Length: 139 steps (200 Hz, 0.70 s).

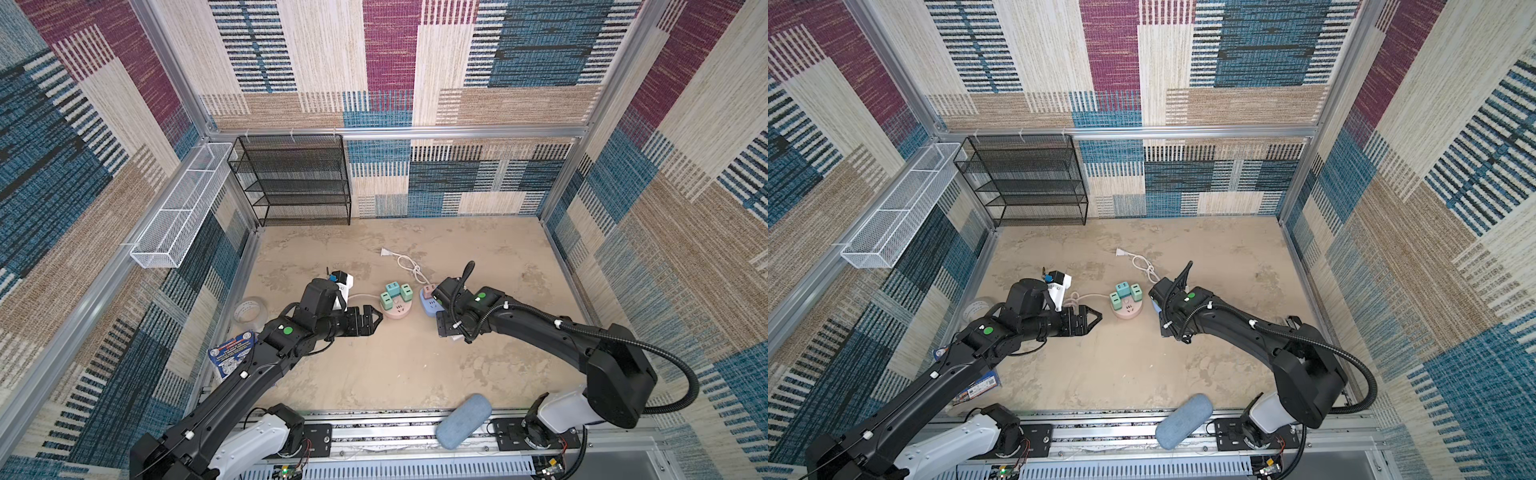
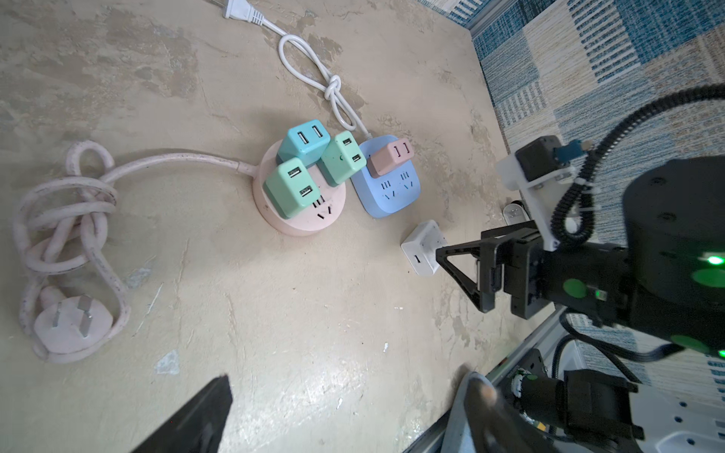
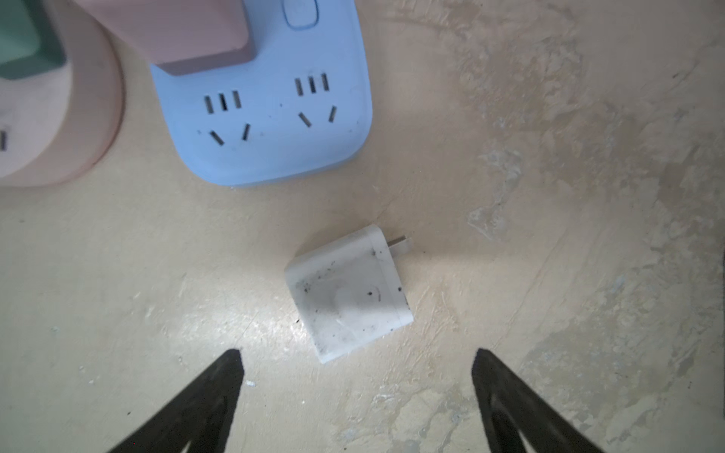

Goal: Insert the plug
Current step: 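Move the right gripper down over the white charger on the table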

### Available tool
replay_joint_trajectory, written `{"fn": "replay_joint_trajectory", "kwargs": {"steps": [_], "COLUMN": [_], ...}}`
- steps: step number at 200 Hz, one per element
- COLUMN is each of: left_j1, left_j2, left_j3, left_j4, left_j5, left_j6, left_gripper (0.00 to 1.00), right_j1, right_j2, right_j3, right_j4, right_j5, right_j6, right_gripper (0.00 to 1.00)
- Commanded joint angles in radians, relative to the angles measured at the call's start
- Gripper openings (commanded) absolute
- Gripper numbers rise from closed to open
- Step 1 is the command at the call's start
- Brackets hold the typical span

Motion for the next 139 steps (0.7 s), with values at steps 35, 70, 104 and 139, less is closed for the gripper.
{"fn": "replay_joint_trajectory", "kwargs": {"steps": [35, 70, 104, 139], "left_j1": [0.001, 0.001, 0.001, 0.001], "left_j2": [0.004, -0.011, -0.028, -0.043], "left_j3": [-0.001, -0.010, -0.025, -0.038], "left_j4": [0.030, 0.020, 0.017, 0.006], "left_j5": [0.044, 0.038, 0.038, 0.036], "left_j6": [-0.010, -0.010, -0.019, -0.020], "left_gripper": [0.96, 0.96, 0.96, 0.95], "right_j1": [0.001, -0.018, -0.037, -0.037], "right_j2": [0.118, 0.169, 0.176, 0.095], "right_j3": [0.046, 0.036, -0.003, -0.066], "right_j4": [0.080, 0.121, 0.131, 0.107], "right_j5": [0.117, 0.124, 0.154, 0.112], "right_j6": [0.043, 0.017, 0.005, 0.030], "right_gripper": [0.94, 0.94, 0.94, 0.94]}}
